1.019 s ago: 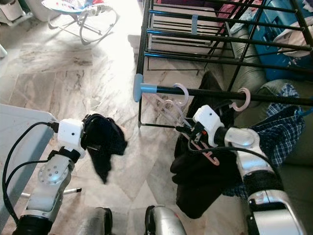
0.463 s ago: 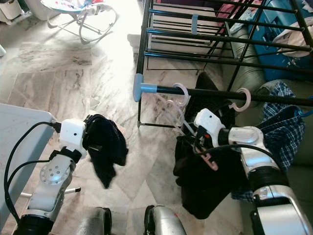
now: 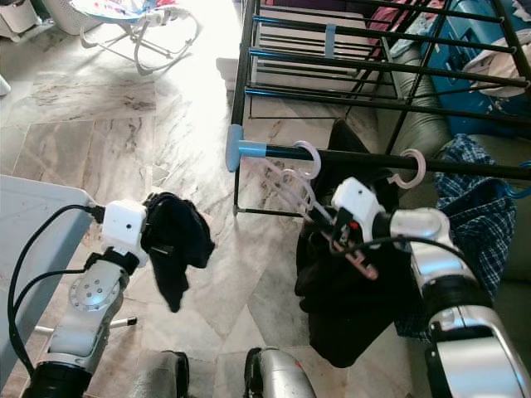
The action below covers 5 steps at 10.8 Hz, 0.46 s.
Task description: Hang hanger
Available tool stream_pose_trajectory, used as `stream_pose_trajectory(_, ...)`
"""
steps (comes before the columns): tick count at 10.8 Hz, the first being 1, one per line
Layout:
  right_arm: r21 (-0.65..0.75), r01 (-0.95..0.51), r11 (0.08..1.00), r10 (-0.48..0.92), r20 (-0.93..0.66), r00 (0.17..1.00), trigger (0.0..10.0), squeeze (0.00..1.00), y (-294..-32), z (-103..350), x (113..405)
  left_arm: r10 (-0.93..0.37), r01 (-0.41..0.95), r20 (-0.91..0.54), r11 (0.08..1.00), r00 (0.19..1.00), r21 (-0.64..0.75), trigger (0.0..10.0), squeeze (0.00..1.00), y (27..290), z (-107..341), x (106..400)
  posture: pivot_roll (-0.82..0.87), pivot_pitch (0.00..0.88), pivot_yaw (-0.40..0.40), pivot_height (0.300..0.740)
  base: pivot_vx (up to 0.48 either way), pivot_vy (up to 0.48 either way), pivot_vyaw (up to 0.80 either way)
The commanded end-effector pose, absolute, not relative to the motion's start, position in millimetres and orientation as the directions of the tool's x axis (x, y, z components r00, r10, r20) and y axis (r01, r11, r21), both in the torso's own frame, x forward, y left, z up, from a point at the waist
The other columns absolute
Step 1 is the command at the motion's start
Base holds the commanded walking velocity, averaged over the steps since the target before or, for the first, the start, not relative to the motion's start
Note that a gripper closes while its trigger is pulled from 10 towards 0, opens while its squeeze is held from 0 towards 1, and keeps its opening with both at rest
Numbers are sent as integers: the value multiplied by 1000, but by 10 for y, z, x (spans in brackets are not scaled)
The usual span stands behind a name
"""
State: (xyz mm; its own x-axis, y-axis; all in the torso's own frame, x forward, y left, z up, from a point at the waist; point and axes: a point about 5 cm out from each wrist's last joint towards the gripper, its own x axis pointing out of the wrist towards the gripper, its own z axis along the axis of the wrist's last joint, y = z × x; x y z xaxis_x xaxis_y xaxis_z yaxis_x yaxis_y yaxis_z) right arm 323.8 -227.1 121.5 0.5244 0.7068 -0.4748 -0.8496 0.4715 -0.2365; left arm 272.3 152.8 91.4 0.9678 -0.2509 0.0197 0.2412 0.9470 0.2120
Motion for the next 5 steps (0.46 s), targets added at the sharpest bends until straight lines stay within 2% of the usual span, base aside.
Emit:
stream_pose_trajectory(1, -249, -837, 487, 690, -478, 543, 0, 0, -2347, 1248, 3246, -260, 247, 34, 944, 965, 218, 10000, 0, 1509, 929, 2727, 23, 154, -83, 740, 0, 0, 0)
stream_pose_trajectory(5, -267, -840, 472, 685, -489, 541, 0, 0, -2387, 1316, 3270, -268, 254, 34, 942, 963, 219, 10000, 0, 1495, 932, 2731, 18, 165, -83, 740, 0, 0, 0)
